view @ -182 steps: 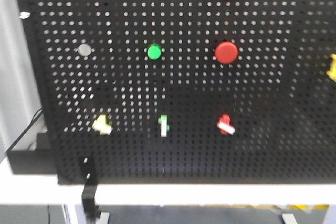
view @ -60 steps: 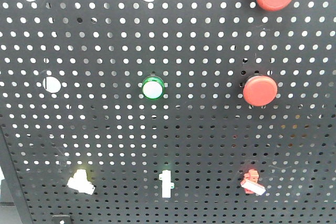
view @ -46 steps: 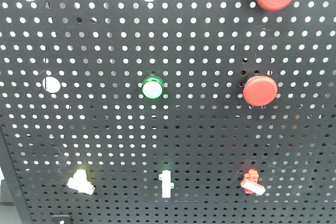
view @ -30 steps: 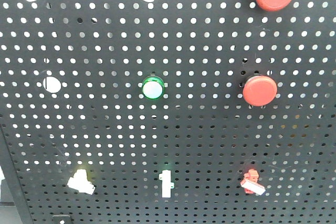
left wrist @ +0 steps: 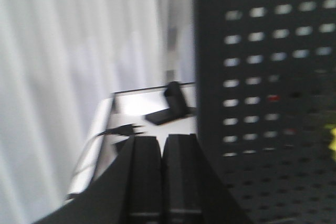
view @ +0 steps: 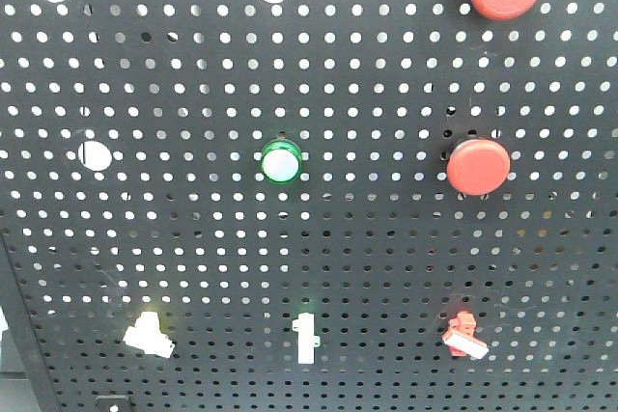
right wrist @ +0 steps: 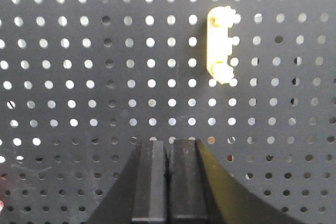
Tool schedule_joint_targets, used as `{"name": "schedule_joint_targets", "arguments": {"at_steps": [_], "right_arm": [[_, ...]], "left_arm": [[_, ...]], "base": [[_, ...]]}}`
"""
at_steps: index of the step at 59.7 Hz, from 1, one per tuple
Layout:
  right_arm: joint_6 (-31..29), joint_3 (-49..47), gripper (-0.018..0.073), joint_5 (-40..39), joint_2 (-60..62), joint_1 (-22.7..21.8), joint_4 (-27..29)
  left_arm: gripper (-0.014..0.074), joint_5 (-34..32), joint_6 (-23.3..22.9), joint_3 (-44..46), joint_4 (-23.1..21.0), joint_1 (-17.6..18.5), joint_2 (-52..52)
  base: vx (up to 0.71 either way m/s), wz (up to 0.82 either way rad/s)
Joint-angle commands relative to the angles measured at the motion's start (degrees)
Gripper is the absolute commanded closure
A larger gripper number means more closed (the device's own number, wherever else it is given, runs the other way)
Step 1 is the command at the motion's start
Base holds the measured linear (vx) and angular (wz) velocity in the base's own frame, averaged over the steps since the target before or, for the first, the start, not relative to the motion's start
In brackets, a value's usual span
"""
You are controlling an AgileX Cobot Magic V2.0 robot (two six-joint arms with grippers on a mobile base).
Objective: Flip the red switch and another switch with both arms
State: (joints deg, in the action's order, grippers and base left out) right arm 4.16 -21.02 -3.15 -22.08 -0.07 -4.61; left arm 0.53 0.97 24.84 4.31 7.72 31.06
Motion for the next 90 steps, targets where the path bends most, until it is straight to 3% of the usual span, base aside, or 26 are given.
{"name": "schedule_joint_targets", "arguments": {"at_steps": [1, 6, 14, 25, 51, 61, 90], "right_arm": [[-0.01, -1.78, 0.0566, -4.98, -0.72, -0.04, -0.08], [-0.01, -1.78, 0.0566, -4.98, -0.72, -0.04, -0.08], [-0.01, -1.77, 0.0566, -4.92, -0.72, -0.04, -0.08], [-0.01, -1.77, 0.0566, -4.86, -0.72, -0.04, -0.08], [-0.06, -1.77, 0.0566, -4.87, -0.72, -0.04, -0.14], [-0.06, -1.77, 0.0566, -4.87, -0.72, -0.04, -0.14], [-0.1, -1.77, 0.0566, -4.87, -0.99, -0.04, -0.31]], "left_arm": [[0.0594, -5.78, 0.12, 1.59, 0.04, 4.58, 2.71], [0.0594, -7.65, 0.12, 1.64, 0.42, 8.77, 4.94], [0.0594, -13.98, 0.12, 2.2, 4.65, 15.11, 8.62], [0.0594, -14.19, 0.12, 6.75, 5.58, 19.34, 15.62], [0.0594, -12.52, 0.12, 13.16, 5.42, 19.91, 25.98], [0.0594, -7.32, -0.18, 13.16, 4.6, 19.91, 25.98], [0.0594, 8.8, -9.09, 13.16, -1.18, 19.91, 23.91]], "base": [[0.0, 0.0], [0.0, 0.0], [0.0, 0.0], [0.0, 0.0], [0.0, 0.0], [0.0, 0.0], [0.0, 0.0]]}}
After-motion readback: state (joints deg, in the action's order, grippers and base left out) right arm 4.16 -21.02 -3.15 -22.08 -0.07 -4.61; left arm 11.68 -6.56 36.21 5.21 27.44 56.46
